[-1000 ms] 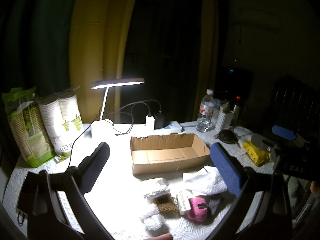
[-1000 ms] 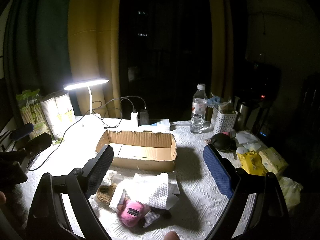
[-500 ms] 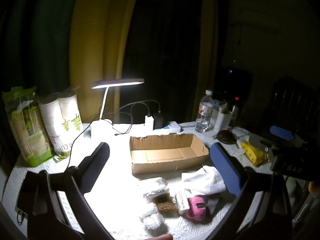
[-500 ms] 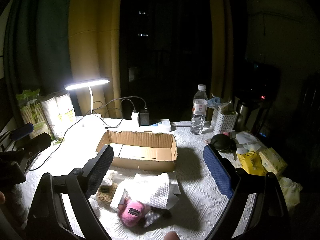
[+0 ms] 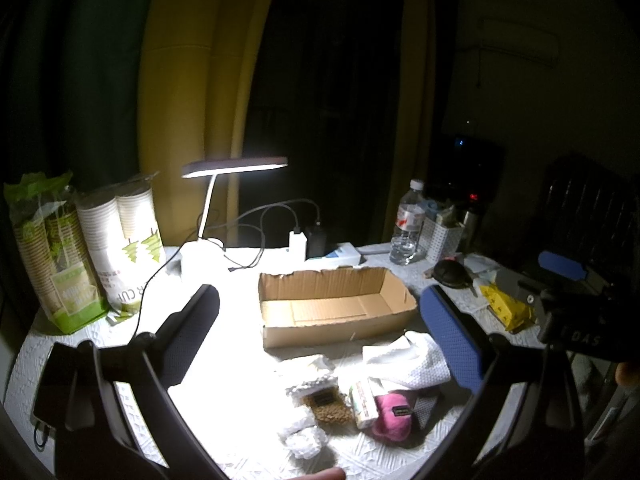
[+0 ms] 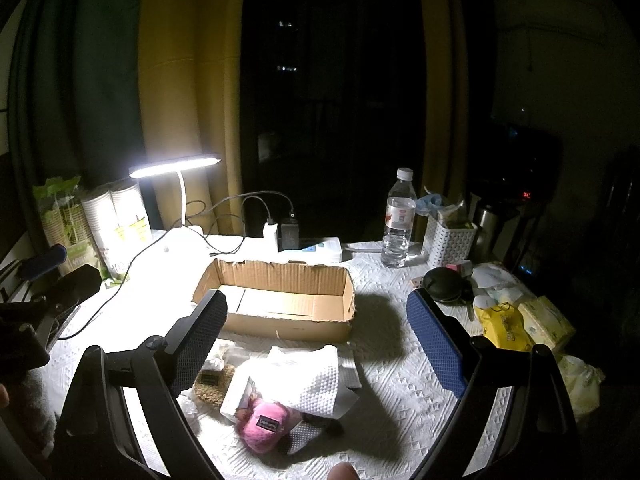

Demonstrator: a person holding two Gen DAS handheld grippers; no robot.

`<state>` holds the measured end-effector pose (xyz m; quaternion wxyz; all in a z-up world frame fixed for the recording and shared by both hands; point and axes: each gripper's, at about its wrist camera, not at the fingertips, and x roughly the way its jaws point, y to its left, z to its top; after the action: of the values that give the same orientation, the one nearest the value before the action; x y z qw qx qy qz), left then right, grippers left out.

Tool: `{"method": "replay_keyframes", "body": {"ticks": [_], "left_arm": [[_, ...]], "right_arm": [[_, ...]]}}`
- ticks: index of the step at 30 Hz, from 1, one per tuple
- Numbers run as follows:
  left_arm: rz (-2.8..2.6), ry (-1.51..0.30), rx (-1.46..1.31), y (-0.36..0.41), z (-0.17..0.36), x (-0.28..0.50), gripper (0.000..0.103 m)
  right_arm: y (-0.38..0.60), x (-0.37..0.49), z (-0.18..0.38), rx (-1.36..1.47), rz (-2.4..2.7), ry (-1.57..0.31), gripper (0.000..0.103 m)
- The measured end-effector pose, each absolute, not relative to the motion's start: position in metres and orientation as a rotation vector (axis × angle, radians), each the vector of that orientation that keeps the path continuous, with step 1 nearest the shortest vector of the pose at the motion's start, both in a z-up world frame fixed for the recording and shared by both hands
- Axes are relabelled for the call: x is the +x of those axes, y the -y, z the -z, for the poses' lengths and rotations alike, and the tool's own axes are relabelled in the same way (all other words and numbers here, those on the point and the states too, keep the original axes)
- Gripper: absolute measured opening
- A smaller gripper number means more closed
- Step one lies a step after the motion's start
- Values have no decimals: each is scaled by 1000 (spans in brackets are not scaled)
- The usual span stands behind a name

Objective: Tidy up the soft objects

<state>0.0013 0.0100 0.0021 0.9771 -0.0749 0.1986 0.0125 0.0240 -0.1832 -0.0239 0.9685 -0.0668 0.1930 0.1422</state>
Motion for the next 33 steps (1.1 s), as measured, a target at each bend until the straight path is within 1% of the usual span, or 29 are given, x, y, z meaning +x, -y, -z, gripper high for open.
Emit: {"method": "replay_keyframes", "body": {"ticks": [24, 33], "left_arm": [[-27, -403, -151, -8, -2, -2, 102], [-43, -494, -161, -15, 24, 17, 101]], "right_arm": [[182, 31, 29, -138, -288, -400, 93], [193, 57, 55, -142, -254, -464, 93]]}}
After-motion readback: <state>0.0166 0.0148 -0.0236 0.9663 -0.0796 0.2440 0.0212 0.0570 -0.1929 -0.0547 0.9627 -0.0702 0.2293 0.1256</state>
